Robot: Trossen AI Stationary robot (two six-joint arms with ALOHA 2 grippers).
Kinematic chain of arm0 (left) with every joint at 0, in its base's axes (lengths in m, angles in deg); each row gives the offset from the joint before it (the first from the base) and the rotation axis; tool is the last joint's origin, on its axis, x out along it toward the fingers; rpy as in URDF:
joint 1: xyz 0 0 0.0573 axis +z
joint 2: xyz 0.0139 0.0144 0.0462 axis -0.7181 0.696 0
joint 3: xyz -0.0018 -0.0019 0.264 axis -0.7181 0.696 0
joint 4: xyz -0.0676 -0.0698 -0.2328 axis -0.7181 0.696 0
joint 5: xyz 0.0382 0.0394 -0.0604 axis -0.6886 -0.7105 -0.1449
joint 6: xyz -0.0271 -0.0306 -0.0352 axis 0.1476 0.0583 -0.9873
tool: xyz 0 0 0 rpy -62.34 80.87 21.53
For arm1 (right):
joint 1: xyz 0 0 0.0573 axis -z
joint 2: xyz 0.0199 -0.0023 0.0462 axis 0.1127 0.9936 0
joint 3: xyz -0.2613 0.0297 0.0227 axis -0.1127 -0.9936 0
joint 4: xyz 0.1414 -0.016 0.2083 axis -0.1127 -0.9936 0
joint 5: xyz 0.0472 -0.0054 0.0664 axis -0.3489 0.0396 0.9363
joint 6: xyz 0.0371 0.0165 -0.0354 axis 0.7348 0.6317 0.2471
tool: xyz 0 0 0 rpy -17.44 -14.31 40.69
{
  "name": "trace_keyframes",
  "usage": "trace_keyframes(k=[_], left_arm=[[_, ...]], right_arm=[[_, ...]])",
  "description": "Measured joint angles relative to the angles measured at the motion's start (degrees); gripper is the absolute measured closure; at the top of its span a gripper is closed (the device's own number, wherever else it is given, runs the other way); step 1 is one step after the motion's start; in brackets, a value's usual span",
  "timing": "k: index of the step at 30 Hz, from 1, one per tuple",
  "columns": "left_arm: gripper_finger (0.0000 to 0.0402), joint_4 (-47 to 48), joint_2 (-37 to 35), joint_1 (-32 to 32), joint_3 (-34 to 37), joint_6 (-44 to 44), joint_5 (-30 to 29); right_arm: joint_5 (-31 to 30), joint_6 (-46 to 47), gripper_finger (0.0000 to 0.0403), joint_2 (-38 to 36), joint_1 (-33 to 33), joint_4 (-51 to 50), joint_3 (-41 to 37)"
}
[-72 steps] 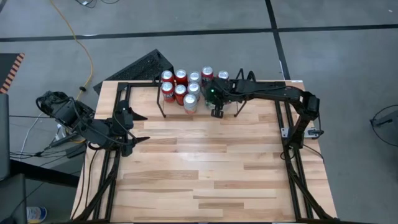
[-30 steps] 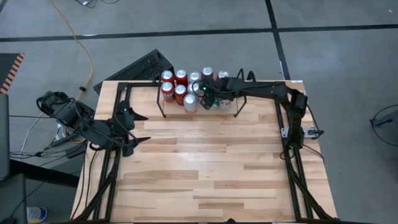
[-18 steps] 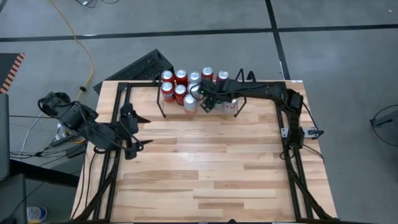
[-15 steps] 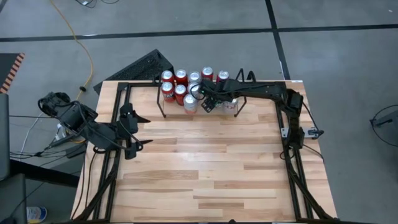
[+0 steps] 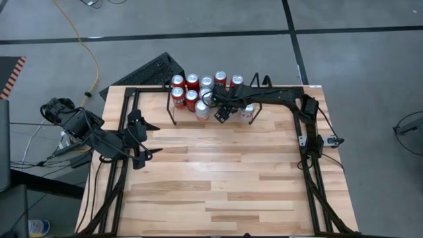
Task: Place canned beverage on shelf
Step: Adjust the soda cans on the shelf
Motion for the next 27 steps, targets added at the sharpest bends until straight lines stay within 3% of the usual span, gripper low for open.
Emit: trace_keyframes(k=[13,20,27], left_arm=[[0.0077,-0.02,0.00,0.02,0.00,-0.02,0.01],[0.0077,-0.02,0.00,0.00,0.00,-0.07,0.02],[0.0077,-0.02,0.00,0.00,0.00,-0.02,0.02]], right_arm=[[-0.98,-0.86,0.0173,0.28,-0.45,0.20,-0.03],[-0.69,-1.29,0.0172,0.15,-1.36,-7.12,1.29],[0.12,-4.18,0.0176,0.48,-3.26,-14.63,7.46]])
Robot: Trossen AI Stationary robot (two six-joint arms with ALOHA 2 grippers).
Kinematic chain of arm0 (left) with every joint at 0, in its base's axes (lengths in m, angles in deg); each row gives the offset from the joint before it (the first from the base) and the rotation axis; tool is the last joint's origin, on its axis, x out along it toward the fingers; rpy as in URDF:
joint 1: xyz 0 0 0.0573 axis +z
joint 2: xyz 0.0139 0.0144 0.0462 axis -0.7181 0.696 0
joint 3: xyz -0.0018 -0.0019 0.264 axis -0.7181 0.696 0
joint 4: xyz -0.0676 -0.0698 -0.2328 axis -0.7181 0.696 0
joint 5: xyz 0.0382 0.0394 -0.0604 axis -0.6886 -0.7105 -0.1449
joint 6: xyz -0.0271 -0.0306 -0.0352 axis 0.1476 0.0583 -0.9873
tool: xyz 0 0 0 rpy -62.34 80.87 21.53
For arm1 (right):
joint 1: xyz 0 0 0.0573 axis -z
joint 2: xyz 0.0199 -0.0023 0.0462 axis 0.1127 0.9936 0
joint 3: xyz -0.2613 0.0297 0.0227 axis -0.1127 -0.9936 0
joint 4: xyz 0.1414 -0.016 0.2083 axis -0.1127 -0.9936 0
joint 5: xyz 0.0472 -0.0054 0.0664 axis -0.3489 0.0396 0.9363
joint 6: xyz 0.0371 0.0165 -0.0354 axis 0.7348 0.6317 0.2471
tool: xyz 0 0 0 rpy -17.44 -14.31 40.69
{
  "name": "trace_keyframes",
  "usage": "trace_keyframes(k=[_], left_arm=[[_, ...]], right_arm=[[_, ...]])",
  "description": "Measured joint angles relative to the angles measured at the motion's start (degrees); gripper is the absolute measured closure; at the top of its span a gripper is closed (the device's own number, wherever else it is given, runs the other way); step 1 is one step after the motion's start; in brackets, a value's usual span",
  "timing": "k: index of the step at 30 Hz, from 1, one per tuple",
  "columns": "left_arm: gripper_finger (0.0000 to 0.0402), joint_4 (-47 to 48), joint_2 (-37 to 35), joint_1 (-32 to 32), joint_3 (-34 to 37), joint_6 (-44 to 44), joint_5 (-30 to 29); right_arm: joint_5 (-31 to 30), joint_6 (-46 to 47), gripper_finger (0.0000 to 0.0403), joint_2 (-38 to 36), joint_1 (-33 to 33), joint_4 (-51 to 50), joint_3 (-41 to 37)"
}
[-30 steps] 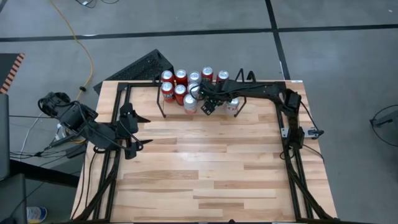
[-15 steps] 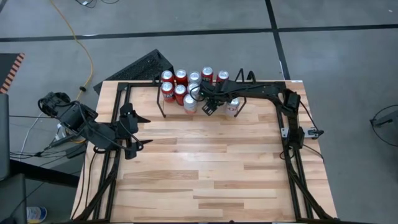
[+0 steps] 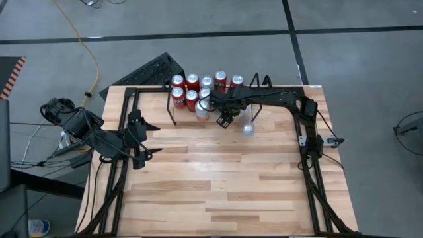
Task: Place canned beverage on shelf
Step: Adjust the soda cans on the shelf
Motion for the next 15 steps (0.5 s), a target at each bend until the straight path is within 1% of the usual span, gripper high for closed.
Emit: trace_keyframes(k=[6,10,13,15], left_arm=[[0.0077,0.00,0.00,0.00,0.00,-0.02,0.02],[0.0077,0.00,0.00,0.00,0.00,-0.04,0.02],[0.0077,0.01,0.00,0.00,0.00,0.02,0.02],[0.0077,0.02,0.00,0.00,0.00,0.02,0.02]], right_arm=[[-1.36,-3.25,0.0175,0.00,-2.16,-7.64,5.51],[-4.00,-4.94,0.0176,-0.09,-5.27,-16.66,8.36],[-8.17,-8.84,0.0176,-0.15,-9.06,-23.93,8.73],[-11.57,-11.88,0.0176,-0.22,-12.14,-24.06,8.04]])
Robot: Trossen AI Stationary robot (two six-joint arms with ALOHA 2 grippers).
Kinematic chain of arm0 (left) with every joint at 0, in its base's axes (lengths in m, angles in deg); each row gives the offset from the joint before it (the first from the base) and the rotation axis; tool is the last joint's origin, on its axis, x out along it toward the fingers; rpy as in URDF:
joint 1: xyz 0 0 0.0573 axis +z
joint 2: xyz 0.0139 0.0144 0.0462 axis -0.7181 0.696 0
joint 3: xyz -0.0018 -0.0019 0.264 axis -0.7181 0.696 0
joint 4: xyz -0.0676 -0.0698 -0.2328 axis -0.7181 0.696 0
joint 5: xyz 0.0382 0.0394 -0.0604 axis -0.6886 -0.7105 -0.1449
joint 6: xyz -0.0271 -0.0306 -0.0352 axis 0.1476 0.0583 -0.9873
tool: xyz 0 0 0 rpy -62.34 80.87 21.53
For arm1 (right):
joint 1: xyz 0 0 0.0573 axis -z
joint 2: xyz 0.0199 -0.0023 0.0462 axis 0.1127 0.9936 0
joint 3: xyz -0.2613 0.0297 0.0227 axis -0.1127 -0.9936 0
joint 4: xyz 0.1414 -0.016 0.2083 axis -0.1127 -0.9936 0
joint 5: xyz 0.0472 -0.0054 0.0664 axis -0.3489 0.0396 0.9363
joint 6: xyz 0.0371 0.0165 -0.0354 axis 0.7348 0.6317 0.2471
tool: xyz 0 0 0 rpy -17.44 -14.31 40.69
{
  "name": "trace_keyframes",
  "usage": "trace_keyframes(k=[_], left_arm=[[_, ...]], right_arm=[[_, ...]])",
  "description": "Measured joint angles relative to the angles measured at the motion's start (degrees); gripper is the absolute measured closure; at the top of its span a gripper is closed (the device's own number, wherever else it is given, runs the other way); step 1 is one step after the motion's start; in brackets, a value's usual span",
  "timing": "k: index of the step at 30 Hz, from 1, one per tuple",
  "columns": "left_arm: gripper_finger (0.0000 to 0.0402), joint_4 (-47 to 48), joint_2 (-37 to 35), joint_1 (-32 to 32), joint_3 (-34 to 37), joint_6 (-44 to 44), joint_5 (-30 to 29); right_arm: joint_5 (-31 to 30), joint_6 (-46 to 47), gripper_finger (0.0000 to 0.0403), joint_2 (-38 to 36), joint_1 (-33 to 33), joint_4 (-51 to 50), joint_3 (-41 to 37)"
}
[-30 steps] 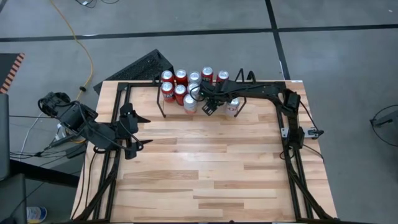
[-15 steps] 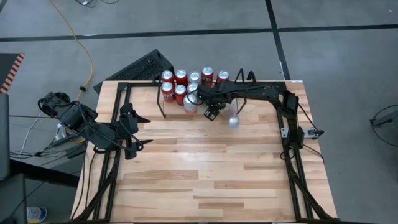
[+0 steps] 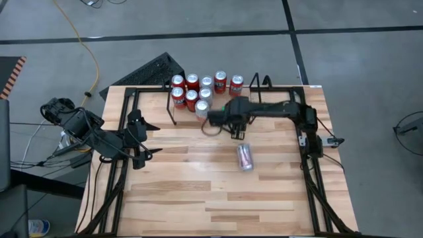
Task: Place canned beverage on shelf
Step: Adjust the soda cans on the shelf
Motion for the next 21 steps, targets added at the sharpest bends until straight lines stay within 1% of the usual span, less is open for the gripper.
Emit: trace_keyframes(k=[2,3,6,8,13,16,18,21], left_arm=[[0.0077,-0.02,0.00,0.01,0.00,0.17,-0.02],[0.0077,0.00,0.00,0.01,0.00,0.46,-0.04],[0.0077,-0.10,0.00,0.00,0.00,0.66,-0.04],[0.0077,-0.25,0.00,0.01,0.00,0.66,-0.04],[0.0077,-0.24,0.00,0.02,0.00,0.00,-0.02],[0.0077,-0.24,0.00,0.00,0.00,-0.04,0.04],[0.0077,-0.24,0.00,0.00,0.00,-0.04,0.47],[0.0077,-0.24,0.00,0.00,0.00,-0.11,1.43]], right_arm=[[-1.49,-4.06,0.0176,0.00,-3.11,0.79,-0.02],[-3.46,-6.48,0.0176,0.18,-4.82,0.75,-0.02],[-13.67,-14.42,0.0176,1.66,-9.33,0.35,-0.30],[-19.00,-20.40,0.0176,3.43,-10.44,0.72,-0.33],[-28.38,-35.19,0.0176,5.93,-9.96,0.26,-0.39],[-33.63,-40.28,0.0176,6.29,-9.04,0.63,-0.42],[-35.55,-43.28,0.0176,6.12,-8.27,0.39,-0.37],[-36.89,-47.90,0.0176,5.91,-7.30,0.37,-0.33]])
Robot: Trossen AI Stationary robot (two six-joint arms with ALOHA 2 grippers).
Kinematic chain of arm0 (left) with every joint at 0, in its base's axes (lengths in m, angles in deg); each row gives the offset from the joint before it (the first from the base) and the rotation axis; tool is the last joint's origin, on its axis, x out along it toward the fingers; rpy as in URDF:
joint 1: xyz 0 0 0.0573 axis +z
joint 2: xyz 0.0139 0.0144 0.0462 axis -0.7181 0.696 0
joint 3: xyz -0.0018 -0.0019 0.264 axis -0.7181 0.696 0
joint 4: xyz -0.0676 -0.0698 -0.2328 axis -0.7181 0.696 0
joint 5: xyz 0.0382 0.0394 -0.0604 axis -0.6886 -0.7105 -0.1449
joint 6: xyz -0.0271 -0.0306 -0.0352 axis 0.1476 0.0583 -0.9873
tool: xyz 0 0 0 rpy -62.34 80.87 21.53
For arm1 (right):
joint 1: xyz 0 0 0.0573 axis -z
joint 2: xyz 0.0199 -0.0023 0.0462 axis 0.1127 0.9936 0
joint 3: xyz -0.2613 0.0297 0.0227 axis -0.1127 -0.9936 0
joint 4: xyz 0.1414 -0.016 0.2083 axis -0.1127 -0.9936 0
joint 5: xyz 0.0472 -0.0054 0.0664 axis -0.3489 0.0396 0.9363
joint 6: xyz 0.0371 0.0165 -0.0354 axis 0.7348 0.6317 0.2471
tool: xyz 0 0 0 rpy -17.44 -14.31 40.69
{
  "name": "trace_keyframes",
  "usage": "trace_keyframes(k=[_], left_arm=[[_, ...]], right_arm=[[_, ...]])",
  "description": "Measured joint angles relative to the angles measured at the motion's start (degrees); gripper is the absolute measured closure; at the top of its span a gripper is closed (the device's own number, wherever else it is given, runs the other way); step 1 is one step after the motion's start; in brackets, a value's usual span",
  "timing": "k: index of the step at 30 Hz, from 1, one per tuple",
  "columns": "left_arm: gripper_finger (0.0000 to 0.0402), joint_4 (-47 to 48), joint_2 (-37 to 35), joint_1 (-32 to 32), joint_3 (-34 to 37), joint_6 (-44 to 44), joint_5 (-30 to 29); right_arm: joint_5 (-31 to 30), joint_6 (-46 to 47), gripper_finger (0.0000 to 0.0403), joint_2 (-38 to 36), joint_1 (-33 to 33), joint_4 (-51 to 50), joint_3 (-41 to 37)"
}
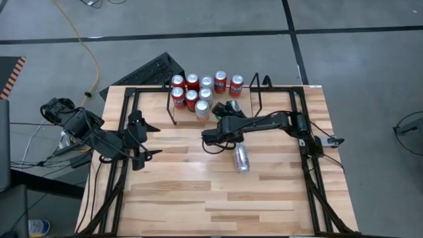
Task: Place canned beverage on shelf
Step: Adjust the soda cans on the shelf
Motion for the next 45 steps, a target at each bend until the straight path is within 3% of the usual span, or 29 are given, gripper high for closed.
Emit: trace_keyframes(k=[6,13,19,29,34,45], left_arm=[[0.0077,0.02,0.00,0.00,0.00,-0.09,0.12],[0.0077,0.44,0.00,-0.02,0.00,-0.90,0.21],[0.0077,0.44,0.00,-0.02,0.00,0.63,-0.33],[0.0077,0.45,0.00,-0.02,0.00,1.90,-1.75],[0.0077,0.44,0.29,-0.02,0.00,1.90,-1.73],[0.0077,0.48,1.20,-0.04,0.00,2.14,-1.38]], right_arm=[[-1.96,-2.53,0.0176,-0.31,1.76,0.19,-1.51],[-1.98,-4.46,0.0176,-0.31,3.34,0.12,-9.62],[-5.48,-4.39,0.0176,-0.33,3.16,-0.14,-16.26],[-6.44,-2.20,0.0161,-0.33,2.91,0.06,-16.96],[-4.96,-0.22,0.0133,-0.36,2.92,-0.07,-16.92],[-2.96,4.91,0.0023,-0.31,2.35,0.10,-16.49]])
